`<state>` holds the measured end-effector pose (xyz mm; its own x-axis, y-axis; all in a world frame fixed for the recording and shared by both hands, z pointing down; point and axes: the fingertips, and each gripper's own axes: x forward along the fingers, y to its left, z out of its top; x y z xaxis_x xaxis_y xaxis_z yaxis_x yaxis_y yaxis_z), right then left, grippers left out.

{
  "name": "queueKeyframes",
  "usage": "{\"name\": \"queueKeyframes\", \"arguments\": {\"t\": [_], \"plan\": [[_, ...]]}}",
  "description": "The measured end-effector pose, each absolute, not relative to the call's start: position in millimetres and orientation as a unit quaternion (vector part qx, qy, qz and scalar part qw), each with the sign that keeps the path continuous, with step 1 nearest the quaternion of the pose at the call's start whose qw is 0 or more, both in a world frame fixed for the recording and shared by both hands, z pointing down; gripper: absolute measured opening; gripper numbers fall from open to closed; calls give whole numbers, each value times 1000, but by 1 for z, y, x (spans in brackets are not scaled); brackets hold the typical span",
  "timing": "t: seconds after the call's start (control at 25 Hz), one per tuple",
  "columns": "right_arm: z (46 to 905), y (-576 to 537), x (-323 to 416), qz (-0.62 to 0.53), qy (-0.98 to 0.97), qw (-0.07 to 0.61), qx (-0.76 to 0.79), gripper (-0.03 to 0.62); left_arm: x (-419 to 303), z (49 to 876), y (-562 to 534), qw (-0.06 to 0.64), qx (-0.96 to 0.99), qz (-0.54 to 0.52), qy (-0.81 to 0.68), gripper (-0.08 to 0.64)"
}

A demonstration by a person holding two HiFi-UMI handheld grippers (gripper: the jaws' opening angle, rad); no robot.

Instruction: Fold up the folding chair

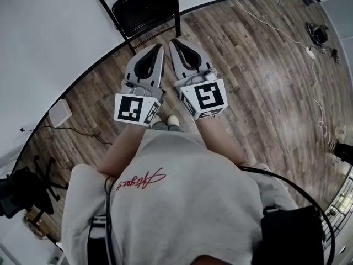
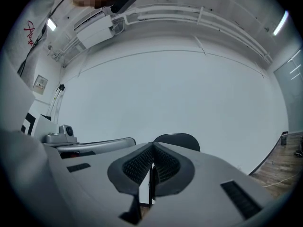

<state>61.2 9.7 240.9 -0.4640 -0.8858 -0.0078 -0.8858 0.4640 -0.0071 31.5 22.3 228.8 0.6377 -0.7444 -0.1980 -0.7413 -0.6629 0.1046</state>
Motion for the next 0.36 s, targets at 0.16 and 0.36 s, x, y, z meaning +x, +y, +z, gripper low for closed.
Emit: {"name": "queueKeyframes", "arguments": {"t": [0.16, 0.36], "plan": [[240, 11, 58, -1, 858, 8, -514, 15, 29, 229, 24, 10, 904, -114, -411, 17], [236, 11, 58, 3, 858, 11, -513, 15, 26, 223, 24, 6, 903, -123, -412, 17]]}}
